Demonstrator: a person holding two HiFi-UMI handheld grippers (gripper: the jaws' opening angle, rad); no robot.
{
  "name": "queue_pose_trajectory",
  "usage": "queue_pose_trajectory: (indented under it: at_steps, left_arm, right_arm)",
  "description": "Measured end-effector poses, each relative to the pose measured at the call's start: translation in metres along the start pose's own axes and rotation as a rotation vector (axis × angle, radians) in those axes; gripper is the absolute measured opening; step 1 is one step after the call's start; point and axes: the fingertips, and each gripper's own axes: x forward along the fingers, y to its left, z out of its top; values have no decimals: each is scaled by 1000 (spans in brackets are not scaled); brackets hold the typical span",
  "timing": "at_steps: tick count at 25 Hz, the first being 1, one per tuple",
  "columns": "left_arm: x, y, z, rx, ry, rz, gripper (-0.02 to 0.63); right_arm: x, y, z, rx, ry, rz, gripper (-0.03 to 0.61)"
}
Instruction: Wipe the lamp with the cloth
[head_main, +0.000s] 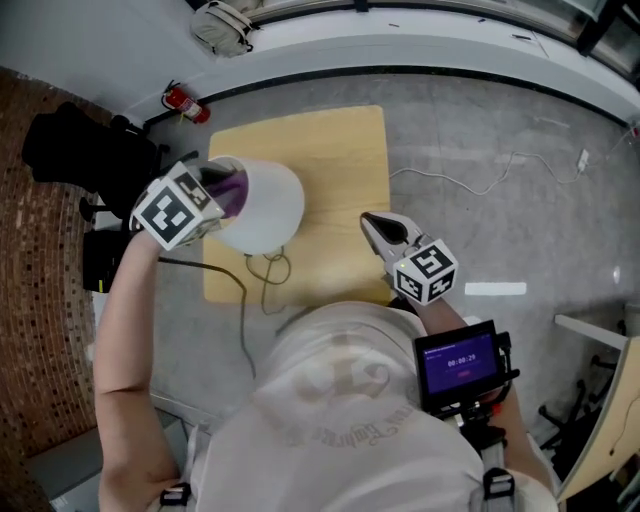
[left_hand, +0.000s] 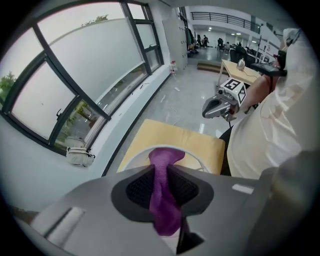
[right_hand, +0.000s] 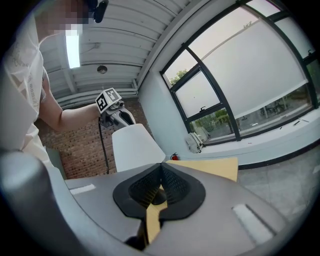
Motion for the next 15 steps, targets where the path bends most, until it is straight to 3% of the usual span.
queue_pose_trajectory:
  at_steps: [3, 6, 10, 15]
  left_arm:
    - [-32, 11, -15, -52, 4, 43, 77]
    - [-63, 21, -22, -105, -50, 159, 77]
    - [-113, 33, -24, -218, -237, 357, 77]
    - [-150, 19, -36, -425, -490, 522, 77]
  right_arm:
    - [12, 3, 5, -9, -11, 25, 11]
    - [15, 7, 3, -14, -4, 47, 11]
    - [12, 11, -6, -25, 14, 72, 11]
    - [7, 13, -9, -44, 32, 118, 12]
